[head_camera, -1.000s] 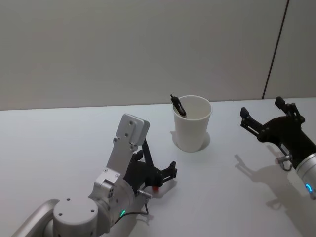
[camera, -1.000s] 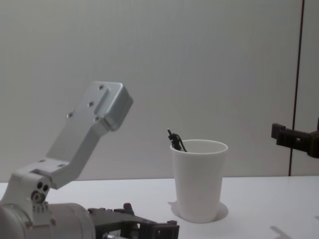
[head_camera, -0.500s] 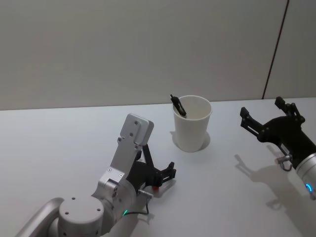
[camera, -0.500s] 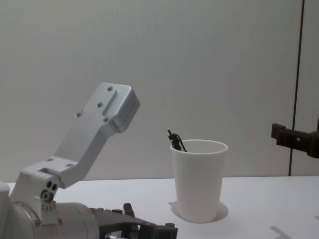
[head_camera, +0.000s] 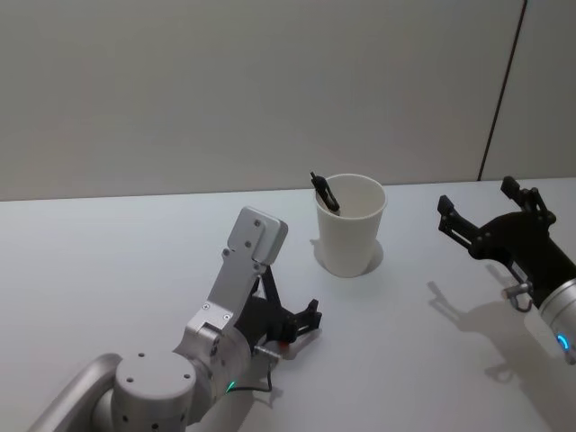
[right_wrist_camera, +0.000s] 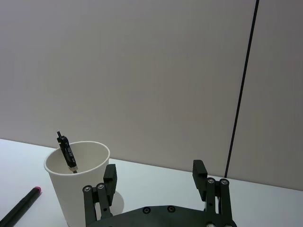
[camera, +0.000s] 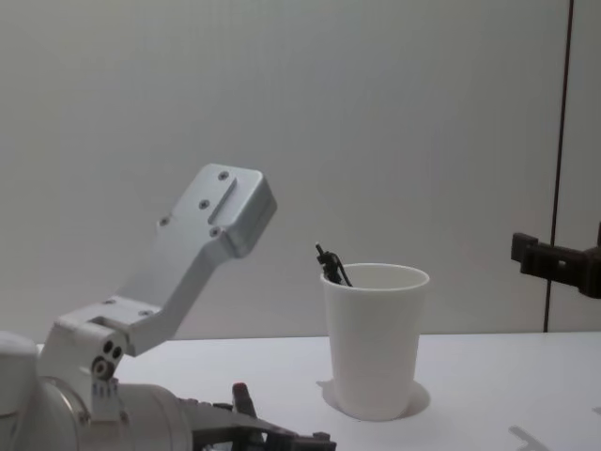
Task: Place the pen into the pen holder.
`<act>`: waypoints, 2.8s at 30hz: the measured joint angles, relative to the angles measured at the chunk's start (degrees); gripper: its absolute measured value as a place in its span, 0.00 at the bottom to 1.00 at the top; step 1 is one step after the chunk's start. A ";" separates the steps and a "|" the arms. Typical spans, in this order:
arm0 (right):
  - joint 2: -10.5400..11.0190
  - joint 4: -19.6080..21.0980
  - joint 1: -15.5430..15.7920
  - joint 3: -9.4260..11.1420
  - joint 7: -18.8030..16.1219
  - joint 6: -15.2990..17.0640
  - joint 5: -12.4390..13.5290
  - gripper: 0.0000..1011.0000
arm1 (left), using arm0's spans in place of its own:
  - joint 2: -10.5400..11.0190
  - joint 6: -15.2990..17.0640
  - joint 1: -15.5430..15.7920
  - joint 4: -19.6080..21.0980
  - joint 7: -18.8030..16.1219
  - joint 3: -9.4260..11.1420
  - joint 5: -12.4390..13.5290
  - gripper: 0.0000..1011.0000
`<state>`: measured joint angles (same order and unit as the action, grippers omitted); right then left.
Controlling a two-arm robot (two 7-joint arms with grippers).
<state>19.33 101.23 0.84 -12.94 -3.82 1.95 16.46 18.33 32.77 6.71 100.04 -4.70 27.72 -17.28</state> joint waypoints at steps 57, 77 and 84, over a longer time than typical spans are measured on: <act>0.00 0.00 0.00 0.00 0.00 0.00 0.00 0.99 | -1.36 2.65 -0.44 -0.94 -2.59 -1.94 -2.04 0.83; 0.00 0.00 0.00 0.00 0.00 0.00 0.00 0.99 | -1.16 2.62 -0.63 -0.39 -2.15 -2.34 -1.17 0.61; 0.00 0.00 0.00 0.00 0.00 0.00 0.00 0.99 | -1.12 2.61 -0.65 -0.27 -2.11 -2.39 -1.08 0.39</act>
<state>19.33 101.23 0.84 -12.94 -3.82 1.95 16.46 17.21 35.38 6.07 99.77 -6.80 25.33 -18.35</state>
